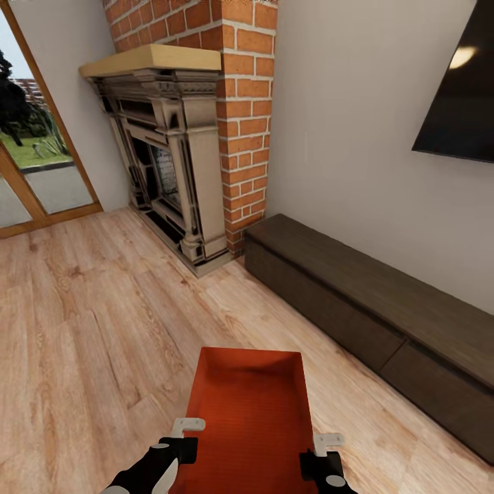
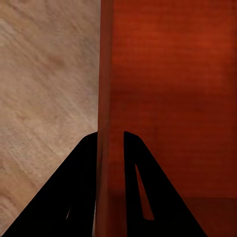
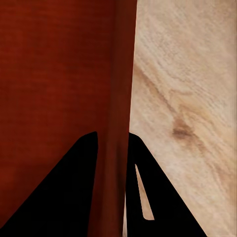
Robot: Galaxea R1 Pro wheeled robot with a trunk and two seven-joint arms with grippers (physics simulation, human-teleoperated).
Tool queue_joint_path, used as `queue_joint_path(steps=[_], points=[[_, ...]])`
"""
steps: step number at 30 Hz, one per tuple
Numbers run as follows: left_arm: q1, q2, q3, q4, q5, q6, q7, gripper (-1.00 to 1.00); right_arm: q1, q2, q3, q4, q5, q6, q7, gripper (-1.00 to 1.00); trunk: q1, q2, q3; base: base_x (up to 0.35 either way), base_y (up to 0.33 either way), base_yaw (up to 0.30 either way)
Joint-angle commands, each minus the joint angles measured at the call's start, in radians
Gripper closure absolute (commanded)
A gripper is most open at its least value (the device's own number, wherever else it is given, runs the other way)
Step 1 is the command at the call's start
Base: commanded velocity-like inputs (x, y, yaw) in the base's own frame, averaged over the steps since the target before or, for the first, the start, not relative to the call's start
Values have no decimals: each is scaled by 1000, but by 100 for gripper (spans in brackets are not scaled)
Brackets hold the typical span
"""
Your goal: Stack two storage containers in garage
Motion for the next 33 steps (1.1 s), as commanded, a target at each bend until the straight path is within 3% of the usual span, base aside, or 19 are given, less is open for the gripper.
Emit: queue_joint_path(steps=[1, 33], points=[[0, 2, -1, 1, 0, 7, 13, 100, -1, -2, -10, -1, 6, -9, -6, 100, -4, 7, 3, 0, 0, 0], [0, 4, -1, 0, 0, 7, 13, 100, -1, -1, -10, -1, 7, -9, -5, 100, -127, 231, 103, 0, 0, 0]])
